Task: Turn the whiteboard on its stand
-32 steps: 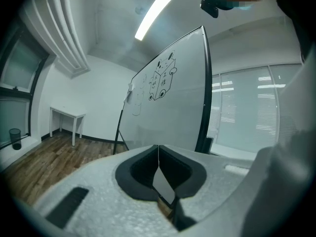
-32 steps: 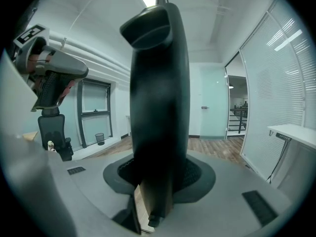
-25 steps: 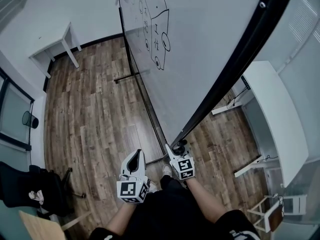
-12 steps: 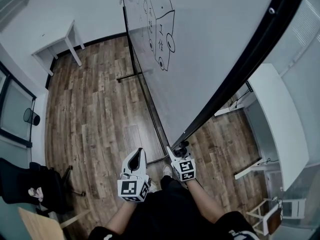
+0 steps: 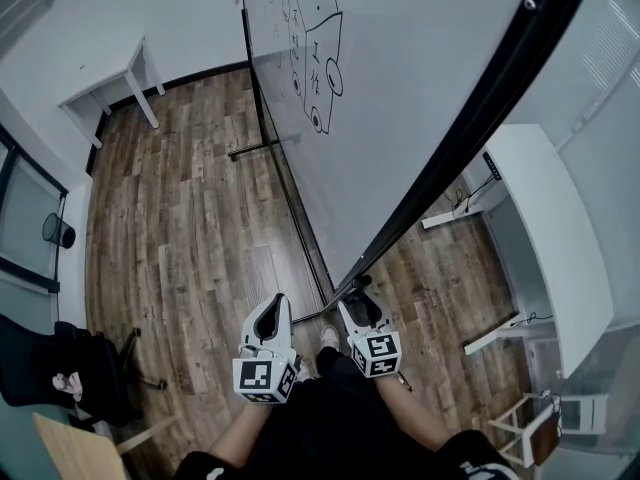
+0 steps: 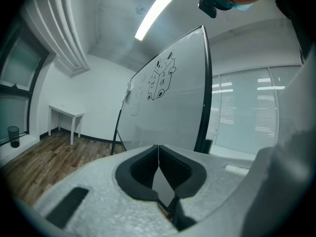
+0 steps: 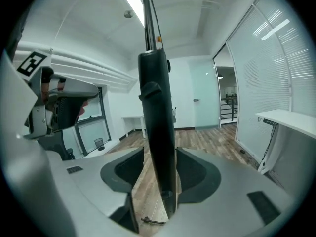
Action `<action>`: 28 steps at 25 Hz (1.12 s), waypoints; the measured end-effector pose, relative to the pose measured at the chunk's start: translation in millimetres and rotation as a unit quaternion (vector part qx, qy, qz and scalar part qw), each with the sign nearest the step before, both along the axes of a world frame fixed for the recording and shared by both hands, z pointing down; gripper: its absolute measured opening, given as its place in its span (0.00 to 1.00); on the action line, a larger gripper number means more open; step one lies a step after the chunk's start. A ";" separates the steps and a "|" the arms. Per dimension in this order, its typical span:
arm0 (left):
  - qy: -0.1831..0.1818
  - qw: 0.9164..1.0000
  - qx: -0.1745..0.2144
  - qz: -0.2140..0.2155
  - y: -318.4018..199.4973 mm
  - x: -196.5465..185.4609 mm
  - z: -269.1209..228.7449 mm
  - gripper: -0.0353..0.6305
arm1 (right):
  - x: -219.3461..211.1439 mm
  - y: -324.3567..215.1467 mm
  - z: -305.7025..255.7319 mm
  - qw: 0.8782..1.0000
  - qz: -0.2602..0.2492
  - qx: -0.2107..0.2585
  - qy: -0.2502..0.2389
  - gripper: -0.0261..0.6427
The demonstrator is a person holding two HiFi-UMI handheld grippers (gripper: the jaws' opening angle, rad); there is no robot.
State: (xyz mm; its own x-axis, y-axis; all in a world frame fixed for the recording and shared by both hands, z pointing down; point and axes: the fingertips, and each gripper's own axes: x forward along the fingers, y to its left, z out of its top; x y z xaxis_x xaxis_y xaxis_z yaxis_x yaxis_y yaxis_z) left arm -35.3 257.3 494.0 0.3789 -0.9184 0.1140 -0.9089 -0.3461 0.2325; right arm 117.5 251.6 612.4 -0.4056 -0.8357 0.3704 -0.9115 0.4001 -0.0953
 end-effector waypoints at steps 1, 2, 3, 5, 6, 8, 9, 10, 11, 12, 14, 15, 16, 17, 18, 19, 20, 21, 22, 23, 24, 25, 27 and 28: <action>0.001 1.000 0.000 0.000 0.7 0.3 -0.8 0.08 | 1.0 3.0 -4.9 1.000 0.003 -0.001 -0.003 0.32; 0.002 1.000 0.000 0.001 1.5 0.6 -1.8 0.08 | 1.8 6.1 -9.8 1.000 0.006 -0.001 -0.008 0.32; 0.003 1.000 0.001 0.002 2.3 0.9 -2.9 0.08 | 2.5 9.0 -14.9 1.000 0.008 -0.001 -0.012 0.32; 0.003 1.000 0.002 0.003 4.1 1.2 -5.4 0.08 | 3.5 14.2 -25.1 1.000 0.013 -0.001 -0.022 0.32; 0.003 1.000 0.003 0.004 4.9 1.3 -6.8 0.08 | 3.6 16.7 -30.0 1.000 0.015 0.000 -0.026 0.32; 0.003 1.000 0.004 0.006 6.5 1.5 -9.5 0.08 | 3.0 21.3 -39.8 0.999 0.018 0.004 -0.035 0.31; 0.003 1.000 0.005 0.007 7.2 1.7 -10.7 0.08 | 2.2 23.3 -44.8 0.999 0.019 0.007 -0.038 0.30; 0.003 1.000 0.006 0.008 7.8 2.0 -11.9 0.08 | 1.2 24.8 -50.1 0.999 0.020 0.011 -0.041 0.29; 0.003 1.000 0.007 0.009 8.3 2.5 -12.9 0.08 | -0.2 25.9 -55.7 0.999 0.019 0.016 -0.044 0.27; 0.002 1.000 0.008 0.011 8.7 3.0 -13.8 0.08 | -1.9 26.7 -61.6 0.998 0.018 0.022 -0.047 0.26; 0.002 1.000 0.009 0.012 9.7 3.8 -15.4 0.08 | -5.3 28.2 -73.0 0.998 0.017 0.033 -0.052 0.22; 0.003 1.000 0.010 0.013 10.4 4.0 -16.1 0.08 | -6.9 29.1 -78.1 0.998 0.016 0.037 -0.055 0.20; 0.002 1.000 0.010 0.013 11.1 4.3 -16.7 0.08 | -8.4 29.9 -82.6 0.997 0.016 0.042 -0.059 0.19; 0.002 1.000 0.011 0.014 11.8 4.7 -17.4 0.08 | -9.6 30.7 -86.7 0.997 0.015 0.046 -0.062 0.18; 0.001 1.000 0.012 0.015 12.4 5.2 -17.8 0.08 | -10.7 31.5 -90.3 0.997 0.014 0.050 -0.065 0.16; 0.000 1.000 0.012 0.016 13.0 5.8 -17.9 0.08 | -11.4 32.4 -93.4 0.996 0.013 0.053 -0.068 0.15; 0.000 1.000 0.012 0.017 13.6 6.5 -17.6 0.08 | -12.2 33.4 -96.0 0.996 0.013 0.054 -0.071 0.13; 0.000 1.000 0.010 0.018 14.4 7.3 -16.9 0.08 | -13.1 34.5 -98.0 0.996 0.012 0.056 -0.074 0.12; 0.000 1.000 0.009 0.018 15.2 8.1 -15.8 0.08 | -13.9 35.7 -99.6 0.995 0.011 0.057 -0.077 0.11; 0.000 1.000 0.007 0.019 16.0 8.9 -14.7 0.08 | -14.7 36.9 -100.9 0.995 0.010 0.058 -0.079 0.10; 0.000 1.000 0.006 0.021 16.8 9.7 -13.7 0.08 | -15.4 37.8 -101.9 0.995 0.011 0.058 -0.080 0.09; -0.001 1.000 0.005 0.022 17.5 10.5 -12.9 0.08 | -16.0 38.4 -102.6 0.995 0.012 0.058 -0.080 0.08; -0.001 1.000 0.004 0.025 18.0 12.4 -12.3 0.08 | -16.7 38.7 -103.3 0.995 0.013 0.058 -0.079 0.07; -0.002 1.000 0.004 0.026 18.1 13.4 -12.3 0.08 | -16.9 38.6 -103.3 0.995 0.013 0.058 -0.078 0.07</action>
